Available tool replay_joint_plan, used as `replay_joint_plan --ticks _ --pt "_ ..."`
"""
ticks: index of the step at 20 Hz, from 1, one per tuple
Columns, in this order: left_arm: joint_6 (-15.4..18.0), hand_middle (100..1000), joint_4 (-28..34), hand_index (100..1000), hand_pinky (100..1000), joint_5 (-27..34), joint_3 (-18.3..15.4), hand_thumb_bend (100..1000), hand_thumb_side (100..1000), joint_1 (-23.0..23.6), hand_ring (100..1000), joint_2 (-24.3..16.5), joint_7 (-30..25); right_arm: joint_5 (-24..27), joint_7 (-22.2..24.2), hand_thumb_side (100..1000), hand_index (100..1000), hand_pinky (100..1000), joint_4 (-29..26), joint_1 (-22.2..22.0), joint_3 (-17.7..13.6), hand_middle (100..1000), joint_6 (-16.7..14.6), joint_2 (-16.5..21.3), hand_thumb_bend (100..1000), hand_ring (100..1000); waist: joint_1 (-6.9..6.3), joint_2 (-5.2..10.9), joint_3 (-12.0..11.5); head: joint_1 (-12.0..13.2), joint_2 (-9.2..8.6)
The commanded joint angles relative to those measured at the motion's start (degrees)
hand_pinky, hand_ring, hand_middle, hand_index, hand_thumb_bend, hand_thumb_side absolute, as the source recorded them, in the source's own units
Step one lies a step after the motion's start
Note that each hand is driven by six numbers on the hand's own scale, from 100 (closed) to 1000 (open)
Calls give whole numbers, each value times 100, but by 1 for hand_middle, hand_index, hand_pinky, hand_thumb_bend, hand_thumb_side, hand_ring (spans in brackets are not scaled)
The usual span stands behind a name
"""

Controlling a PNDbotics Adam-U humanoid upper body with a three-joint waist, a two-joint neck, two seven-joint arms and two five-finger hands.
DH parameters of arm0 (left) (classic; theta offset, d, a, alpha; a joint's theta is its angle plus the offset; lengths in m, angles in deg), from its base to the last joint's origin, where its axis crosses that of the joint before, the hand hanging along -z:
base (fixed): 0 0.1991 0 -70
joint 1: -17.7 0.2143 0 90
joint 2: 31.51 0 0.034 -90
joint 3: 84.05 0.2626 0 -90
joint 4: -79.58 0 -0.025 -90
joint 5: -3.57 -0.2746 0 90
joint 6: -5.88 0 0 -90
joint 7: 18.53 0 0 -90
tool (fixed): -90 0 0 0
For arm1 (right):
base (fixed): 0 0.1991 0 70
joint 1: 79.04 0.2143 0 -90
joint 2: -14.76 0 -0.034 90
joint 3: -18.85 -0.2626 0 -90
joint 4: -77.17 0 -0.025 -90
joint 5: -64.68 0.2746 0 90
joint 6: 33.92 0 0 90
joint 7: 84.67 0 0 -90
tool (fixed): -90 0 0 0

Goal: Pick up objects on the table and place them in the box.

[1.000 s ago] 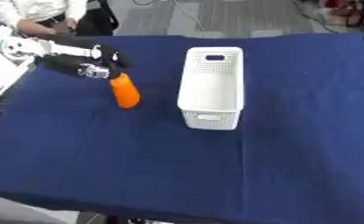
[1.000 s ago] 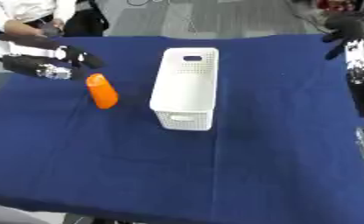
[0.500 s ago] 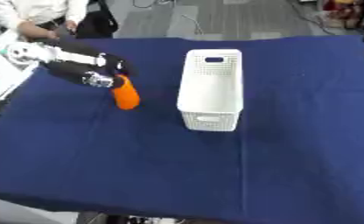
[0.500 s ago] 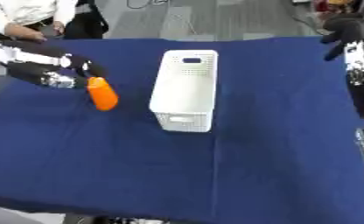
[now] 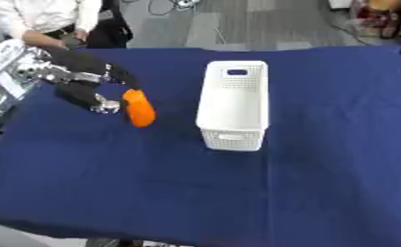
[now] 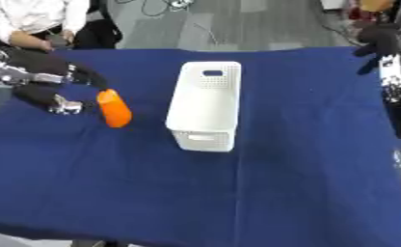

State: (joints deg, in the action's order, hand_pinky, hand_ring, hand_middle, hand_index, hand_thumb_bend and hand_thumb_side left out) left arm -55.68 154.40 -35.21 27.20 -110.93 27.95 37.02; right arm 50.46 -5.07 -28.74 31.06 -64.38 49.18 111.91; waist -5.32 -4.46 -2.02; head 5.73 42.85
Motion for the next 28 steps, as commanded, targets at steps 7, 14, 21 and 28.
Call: replay_joint_plan --ticks 7,14,21,28 --pt "566 1000 -1377 1000 1000 -1019 -418 1000 1000 -238 1000 399 618 8 22 947 685 436 -80 90 -16 671 15 33 100 594 68 17 28 259 55" --pt "659 1000 -1649 1000 1000 -1171 -628 995 1000 -431 1000 579 1006 0 36 948 686 437 -87 91 -23 672 29 26 100 595 76 16 28 236 70" --pt "488 1000 -2133 1000 1000 -1125 -812 955 1000 -650 1000 980 1350 21 42 948 686 438 -93 104 -21 674 31 9 100 596 92 29 34 279 72" --pt "469 1000 -2750 1000 1000 -1505 -1021 965 1000 -873 1000 1350 1600 41 74 950 688 440 -114 161 -16 676 33 -31 100 598 111 1 95 358 55"
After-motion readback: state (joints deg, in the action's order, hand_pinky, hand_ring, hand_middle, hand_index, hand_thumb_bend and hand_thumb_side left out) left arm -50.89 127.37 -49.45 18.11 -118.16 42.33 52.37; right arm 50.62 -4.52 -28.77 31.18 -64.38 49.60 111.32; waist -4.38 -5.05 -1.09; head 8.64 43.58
